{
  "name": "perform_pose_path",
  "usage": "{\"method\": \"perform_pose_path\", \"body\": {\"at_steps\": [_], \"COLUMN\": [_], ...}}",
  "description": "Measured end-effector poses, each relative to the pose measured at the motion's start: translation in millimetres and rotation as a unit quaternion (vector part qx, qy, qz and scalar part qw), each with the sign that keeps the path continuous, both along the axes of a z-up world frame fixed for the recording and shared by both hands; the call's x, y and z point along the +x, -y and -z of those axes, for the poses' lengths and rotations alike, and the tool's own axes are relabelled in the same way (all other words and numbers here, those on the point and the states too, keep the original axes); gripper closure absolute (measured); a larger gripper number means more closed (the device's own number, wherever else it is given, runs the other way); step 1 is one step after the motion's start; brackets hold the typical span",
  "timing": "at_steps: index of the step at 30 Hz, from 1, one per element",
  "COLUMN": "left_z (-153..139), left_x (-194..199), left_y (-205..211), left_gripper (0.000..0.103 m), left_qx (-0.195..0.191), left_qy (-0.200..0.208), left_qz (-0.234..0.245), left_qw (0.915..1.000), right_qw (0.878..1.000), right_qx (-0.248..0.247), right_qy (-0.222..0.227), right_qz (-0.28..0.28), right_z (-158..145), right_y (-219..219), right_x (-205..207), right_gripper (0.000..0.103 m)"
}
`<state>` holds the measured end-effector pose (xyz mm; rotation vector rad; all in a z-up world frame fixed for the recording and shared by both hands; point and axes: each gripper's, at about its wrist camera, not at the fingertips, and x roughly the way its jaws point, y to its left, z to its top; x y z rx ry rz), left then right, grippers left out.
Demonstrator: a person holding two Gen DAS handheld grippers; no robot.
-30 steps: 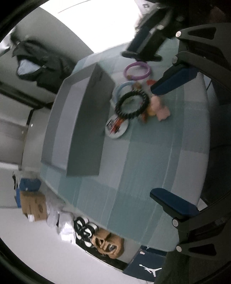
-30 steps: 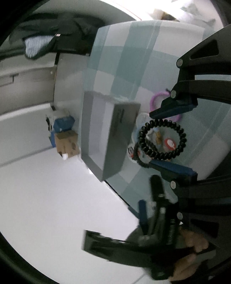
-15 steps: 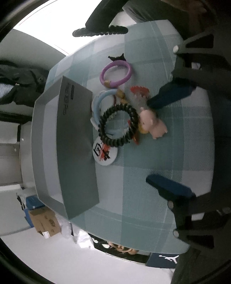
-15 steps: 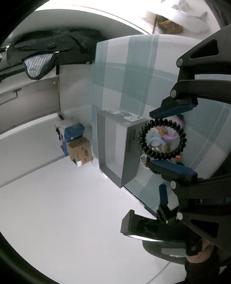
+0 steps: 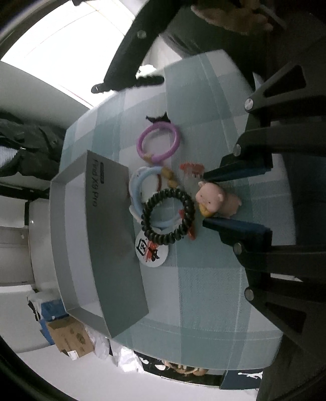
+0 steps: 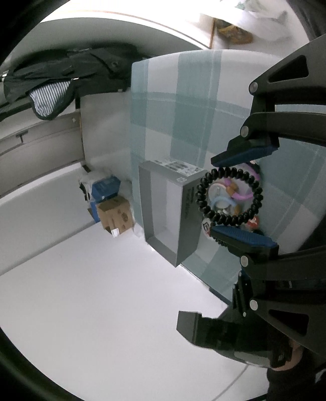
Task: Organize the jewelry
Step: 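Grasp the pink figurine with the left gripper while the right gripper lifts the hair tie, then carry both items into the grey box and open both grippers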
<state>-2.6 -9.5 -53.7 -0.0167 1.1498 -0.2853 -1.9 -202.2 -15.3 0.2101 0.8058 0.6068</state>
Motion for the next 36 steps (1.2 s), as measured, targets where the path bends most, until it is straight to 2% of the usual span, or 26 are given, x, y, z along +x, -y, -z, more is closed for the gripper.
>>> {"method": "perform_pose_path", "body": {"at_steps": [5,11,18,22,28,30,36], "left_z": [-18.4,-50.5,-71.0,-70.5,-59.9,-56.6,-41.2], "left_x": [-4.2,4.6,42.5,66.3,81.0,87.1,102.8], "left_y": [-2.9,-15.2,-32.3,-38.0,-51.5,-53.9,-63.1], "left_gripper": [0.080,0.080,0.080,0.080,0.080,0.080,0.080], "left_qx": [-0.031,-0.071,-0.061,-0.056,-0.052,-0.048,-0.074], "left_qy": [0.010,0.047,0.081,0.083,0.081,0.075,0.054], "left_qz": [0.002,-0.009,-0.025,-0.024,-0.024,-0.023,-0.015], "left_qw": [0.9995,0.9963,0.9945,0.9947,0.9951,0.9957,0.9957], "right_qw": [1.000,1.000,1.000,1.000,0.999,0.998,0.995], "right_qx": [0.010,0.026,0.023,0.027,0.051,0.052,0.058], "right_qy": [-0.008,-0.012,-0.008,-0.009,-0.020,-0.031,-0.081], "right_qz": [0.005,0.008,0.004,0.005,0.002,-0.005,-0.009], "right_z": [1.1,-4.0,-22.2,-34.5,-42.5,-38.9,-17.1], "right_y": [1.7,-0.5,-6.8,-10.8,-29.4,-37.8,-55.4], "right_x": [3.1,8.9,26.1,47.6,86.6,98.2,121.7], "right_gripper": [0.056,0.056,0.056,0.056,0.056,0.056,0.055]}}
